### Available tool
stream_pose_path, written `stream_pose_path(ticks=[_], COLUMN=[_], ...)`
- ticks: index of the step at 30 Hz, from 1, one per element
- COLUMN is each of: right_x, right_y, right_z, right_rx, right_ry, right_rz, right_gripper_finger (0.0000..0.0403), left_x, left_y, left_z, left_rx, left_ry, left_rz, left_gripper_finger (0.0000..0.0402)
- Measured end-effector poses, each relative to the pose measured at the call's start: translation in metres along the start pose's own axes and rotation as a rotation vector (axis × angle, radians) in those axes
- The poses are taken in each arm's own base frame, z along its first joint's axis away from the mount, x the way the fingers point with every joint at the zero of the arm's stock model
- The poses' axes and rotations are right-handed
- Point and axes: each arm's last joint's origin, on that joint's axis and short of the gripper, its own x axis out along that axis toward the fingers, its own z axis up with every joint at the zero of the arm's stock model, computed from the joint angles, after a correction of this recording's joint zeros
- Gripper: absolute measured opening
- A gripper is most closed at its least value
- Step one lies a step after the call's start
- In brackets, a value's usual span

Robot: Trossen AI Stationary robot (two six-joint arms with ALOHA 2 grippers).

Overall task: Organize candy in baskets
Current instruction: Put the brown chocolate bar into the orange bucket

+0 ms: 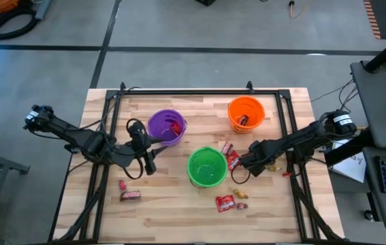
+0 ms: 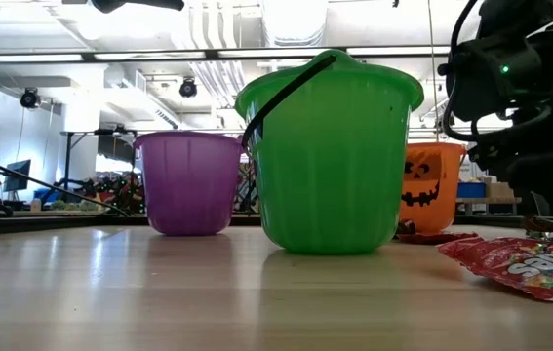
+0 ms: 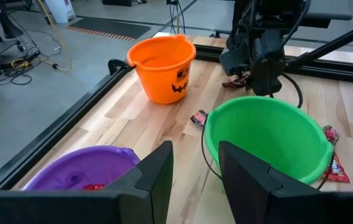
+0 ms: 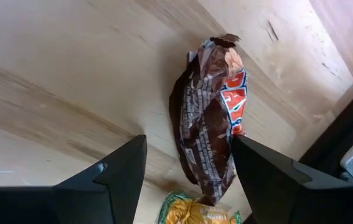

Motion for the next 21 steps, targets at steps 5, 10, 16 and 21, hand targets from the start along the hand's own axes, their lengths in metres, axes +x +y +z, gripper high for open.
stream_pose_path(ticks=[5,10,16,21], right_x=[0.0005,0.0008,0.0008,0.0008], right_y=[-0.0001,-0.0004,-0.0005,-0.0006], right_z=[0.0000,-0.0002,-0.0002,-0.0002], right_rx=[-0.002,-0.002,-0.002,-0.002], right_ry=[-0.001,0.000,-0.002,-0.001], right_rz=[0.001,-0.002,-0.005,-0.004], right_gripper_finger=[0.0216,0.0167,0.0090,0.0037], left_x=[0.0006,0.0006,0.0006,0.0009], left_y=[-0.0005,-0.0005,-0.0005,-0.0007], left_z=[-0.0004,-0.0005,-0.0006,-0.0008], left_rx=[0.002,-0.002,-0.002,-0.001], left_ry=[0.002,0.002,0.003,0.003], left_rz=[0.001,0.000,0.001,0.001], left_gripper_finger=[0.0114,0.0114,0.0114,0.0114])
